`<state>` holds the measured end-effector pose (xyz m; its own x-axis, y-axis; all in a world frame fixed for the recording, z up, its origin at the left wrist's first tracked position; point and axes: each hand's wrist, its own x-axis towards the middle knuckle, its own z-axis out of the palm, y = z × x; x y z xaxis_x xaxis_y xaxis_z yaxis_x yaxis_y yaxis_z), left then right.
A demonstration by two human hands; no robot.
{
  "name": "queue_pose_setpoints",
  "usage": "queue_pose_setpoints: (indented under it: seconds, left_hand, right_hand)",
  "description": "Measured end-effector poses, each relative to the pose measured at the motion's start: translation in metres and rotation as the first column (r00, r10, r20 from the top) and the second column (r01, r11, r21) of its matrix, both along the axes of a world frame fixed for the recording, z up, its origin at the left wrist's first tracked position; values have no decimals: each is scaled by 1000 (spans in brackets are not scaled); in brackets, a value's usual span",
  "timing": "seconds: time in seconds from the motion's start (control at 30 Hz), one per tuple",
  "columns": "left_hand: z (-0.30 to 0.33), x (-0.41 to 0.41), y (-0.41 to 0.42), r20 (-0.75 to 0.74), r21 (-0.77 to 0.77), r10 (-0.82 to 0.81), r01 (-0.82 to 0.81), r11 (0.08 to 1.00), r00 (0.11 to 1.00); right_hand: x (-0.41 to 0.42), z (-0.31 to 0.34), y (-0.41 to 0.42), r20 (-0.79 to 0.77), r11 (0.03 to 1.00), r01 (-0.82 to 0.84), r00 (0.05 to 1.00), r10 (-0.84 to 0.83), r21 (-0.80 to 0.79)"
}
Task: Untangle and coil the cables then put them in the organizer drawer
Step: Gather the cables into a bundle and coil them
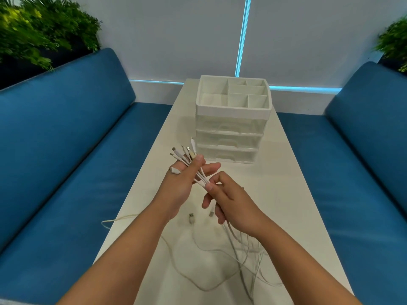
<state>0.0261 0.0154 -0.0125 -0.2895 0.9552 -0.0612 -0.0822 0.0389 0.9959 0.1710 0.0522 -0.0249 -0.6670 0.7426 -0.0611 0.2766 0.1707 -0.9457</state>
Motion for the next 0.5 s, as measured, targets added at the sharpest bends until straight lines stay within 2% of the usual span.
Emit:
queue_pose_setpoints:
  seconds: [0.13,0.23,0.37,0.5]
  left_hand:
    - [-3,3,-2,100,-4,21,-21,1000,995]
    - [-3,5,-2,216,16,18,-22,1000,976]
    - [-2,1,-1,253,17,-28,24,1000,967]
    - [1,-6,-1,352,68,-92,73,995,932]
  right_hand:
    - [1,-8,-1,66,995,6,998,-13,103]
    - [1,-10,-2,45,999,-34,998,32,35]
    - [-2,-8,-2,-20,1000,-19,1000,19,-12]
    - [-5,-5,-5,-110,996,10,994,-20,-91]
